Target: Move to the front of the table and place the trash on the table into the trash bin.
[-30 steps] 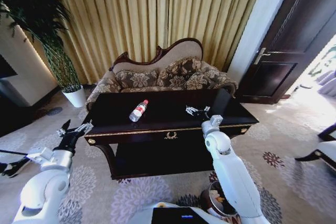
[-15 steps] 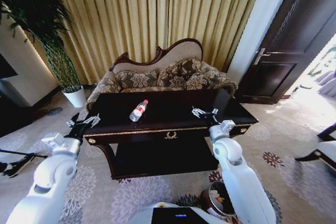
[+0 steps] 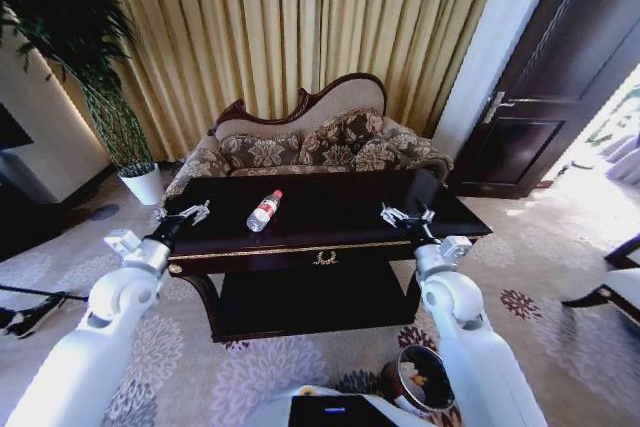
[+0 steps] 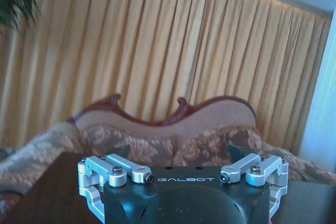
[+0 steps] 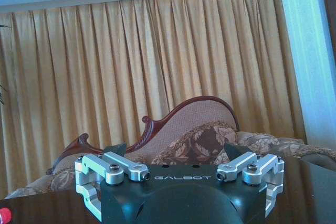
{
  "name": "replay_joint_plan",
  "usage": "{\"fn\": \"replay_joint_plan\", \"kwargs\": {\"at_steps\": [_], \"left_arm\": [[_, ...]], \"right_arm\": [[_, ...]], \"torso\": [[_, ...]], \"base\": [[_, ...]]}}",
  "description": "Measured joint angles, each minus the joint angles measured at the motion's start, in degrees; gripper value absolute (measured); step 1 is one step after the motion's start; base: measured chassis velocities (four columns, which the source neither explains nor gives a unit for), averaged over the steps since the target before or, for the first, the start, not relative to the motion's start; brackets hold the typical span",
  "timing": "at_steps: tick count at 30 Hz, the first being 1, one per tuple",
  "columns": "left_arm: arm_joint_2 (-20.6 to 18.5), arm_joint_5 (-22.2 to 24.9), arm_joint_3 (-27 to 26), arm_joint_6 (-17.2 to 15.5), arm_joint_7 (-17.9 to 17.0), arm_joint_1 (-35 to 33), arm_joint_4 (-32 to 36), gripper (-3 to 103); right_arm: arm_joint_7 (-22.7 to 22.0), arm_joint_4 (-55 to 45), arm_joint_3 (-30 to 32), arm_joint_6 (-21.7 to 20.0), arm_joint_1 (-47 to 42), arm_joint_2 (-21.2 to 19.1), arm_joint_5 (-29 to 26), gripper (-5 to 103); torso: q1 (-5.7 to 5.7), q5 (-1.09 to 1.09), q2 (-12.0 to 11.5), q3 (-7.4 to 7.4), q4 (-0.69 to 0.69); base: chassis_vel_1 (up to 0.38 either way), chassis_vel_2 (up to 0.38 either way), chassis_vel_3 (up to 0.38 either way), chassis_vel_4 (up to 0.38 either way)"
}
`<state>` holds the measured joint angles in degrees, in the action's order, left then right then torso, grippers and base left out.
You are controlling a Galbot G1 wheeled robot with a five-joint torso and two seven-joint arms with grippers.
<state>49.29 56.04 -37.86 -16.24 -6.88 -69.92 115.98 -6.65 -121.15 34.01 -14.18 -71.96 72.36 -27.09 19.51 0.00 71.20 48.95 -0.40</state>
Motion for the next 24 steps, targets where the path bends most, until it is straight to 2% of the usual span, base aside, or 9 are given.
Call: {"fn": "replay_joint_plan", "kwargs": {"at_steps": [5, 6, 8, 11, 13, 15, 18, 20, 24], "left_arm": [[-5.8, 6.74, 0.26, -2.54, -0.38, 1.91, -0.44, 100], [-5.8, 6.74, 0.26, -2.54, -0.38, 1.91, -0.44, 100], [-8.67, 10.71, 1.48, -3.21, -0.43, 4.21, -1.5, 100], [-9.83, 12.03, 2.48, -3.46, -0.69, 5.74, -2.35, 100], [-11.62, 13.47, 4.92, -4.15, -1.37, 9.21, -4.11, 100], [-12.86, 14.83, 7.7, -6.26, -3.77, 13.04, -4.92, 100], [-13.12, 15.82, 8.87, -6.95, -4.58, 14.41, -4.97, 100], [-13.17, 16.8, 12.11, -8.16, -5.81, 17.76, -5.25, 100], [-12.02, 17.33, 17.78, -11.09, -10.43, 22.54, -6.01, 100]], "right_arm": [[-0.01, -0.14, 0.55, 0.02, -0.16, 0.7, 0.25, 100], [-0.01, -0.14, 0.55, 0.02, -0.16, 0.7, 0.25, 100], [-0.01, -0.23, 0.73, 0.1, -0.41, 1.21, 0.42, 100], [-0.01, -0.36, 0.79, 0.13, -0.59, 1.45, 0.67, 100], [-0.01, -0.5, 0.95, 0.19, -0.93, 1.93, 1.19, 100], [-0.01, -0.65, 1.2, 0.22, -1.26, 2.39, 1.34, 100], [-0.01, -0.67, 1.4, 0.22, -1.37, 2.49, 1.35, 100], [-0.01, -0.73, 1.85, 0.24, -1.47, 2.49, 1.34, 100], [-0.03, -0.92, 2.63, 0.24, -1.47, 2.11, 1.11, 100]], "torso": [[0.0, 0.01, 0.0, 0.0, 0.02], [0.0, 0.01, 0.0, 0.0, 0.02], [0.0, 0.0, 0.0, 0.0, 0.01], [0.0, 0.01, 0.0, 0.0, 0.01], [0.0, 0.0, 0.0, 0.0, -0.01], [0.0, 0.01, 0.0, 0.0, 0.0], [0.01, 0.01, 0.0, 0.0, 0.0], [0.0, 0.01, 0.0, 0.0, 0.0], [0.0, 0.01, 0.0, 0.0, 0.0]], "base": [[0.0, 0.0, 0.0, 0.0], [0.0, 0.0, 0.0, 0.0], [0.0, 0.0, 0.0, 0.0], [0.0, 0.0, 0.0, 0.0], [0.0, 0.0, 0.0, 0.0], [0.0, 0.0, 0.0, 0.0], [0.0, 0.0, 0.0, 0.0], [0.0, 0.0, 0.0, 0.0], [0.0, 0.0, 0.0, 0.0]]}}
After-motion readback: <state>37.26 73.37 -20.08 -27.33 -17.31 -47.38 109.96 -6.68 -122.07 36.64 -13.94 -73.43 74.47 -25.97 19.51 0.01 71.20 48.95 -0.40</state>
